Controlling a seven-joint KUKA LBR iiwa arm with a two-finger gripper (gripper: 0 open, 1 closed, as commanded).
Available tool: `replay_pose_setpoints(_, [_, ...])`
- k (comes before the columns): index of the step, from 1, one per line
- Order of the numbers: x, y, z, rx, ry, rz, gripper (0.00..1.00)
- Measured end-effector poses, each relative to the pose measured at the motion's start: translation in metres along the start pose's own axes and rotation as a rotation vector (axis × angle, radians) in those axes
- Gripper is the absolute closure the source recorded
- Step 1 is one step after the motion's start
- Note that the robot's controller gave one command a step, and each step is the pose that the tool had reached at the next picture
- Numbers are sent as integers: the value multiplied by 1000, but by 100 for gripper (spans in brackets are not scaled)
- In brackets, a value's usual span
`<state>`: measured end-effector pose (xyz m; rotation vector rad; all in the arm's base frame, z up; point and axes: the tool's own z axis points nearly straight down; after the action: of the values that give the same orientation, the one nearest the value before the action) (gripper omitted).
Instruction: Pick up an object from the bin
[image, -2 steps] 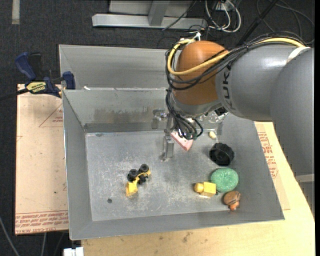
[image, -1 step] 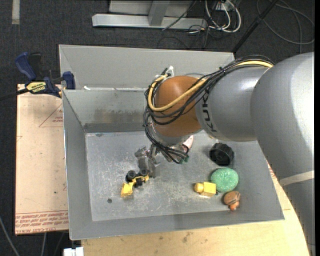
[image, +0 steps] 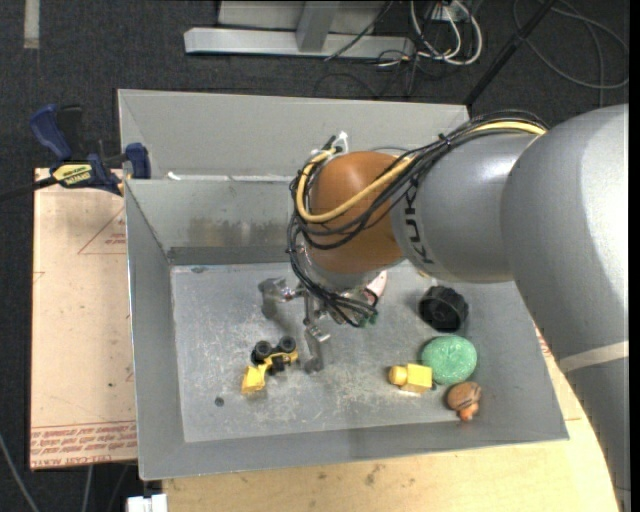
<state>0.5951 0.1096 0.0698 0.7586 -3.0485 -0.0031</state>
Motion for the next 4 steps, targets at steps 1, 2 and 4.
replay_pose_setpoints(1, [0, 0, 0, 0, 0, 0, 0])
replay_pose_setpoints(2, [-3, 6, 0, 2, -2, -53, 0])
replay_pose_setpoints(4, [23, 69, 0, 1, -2, -298, 100])
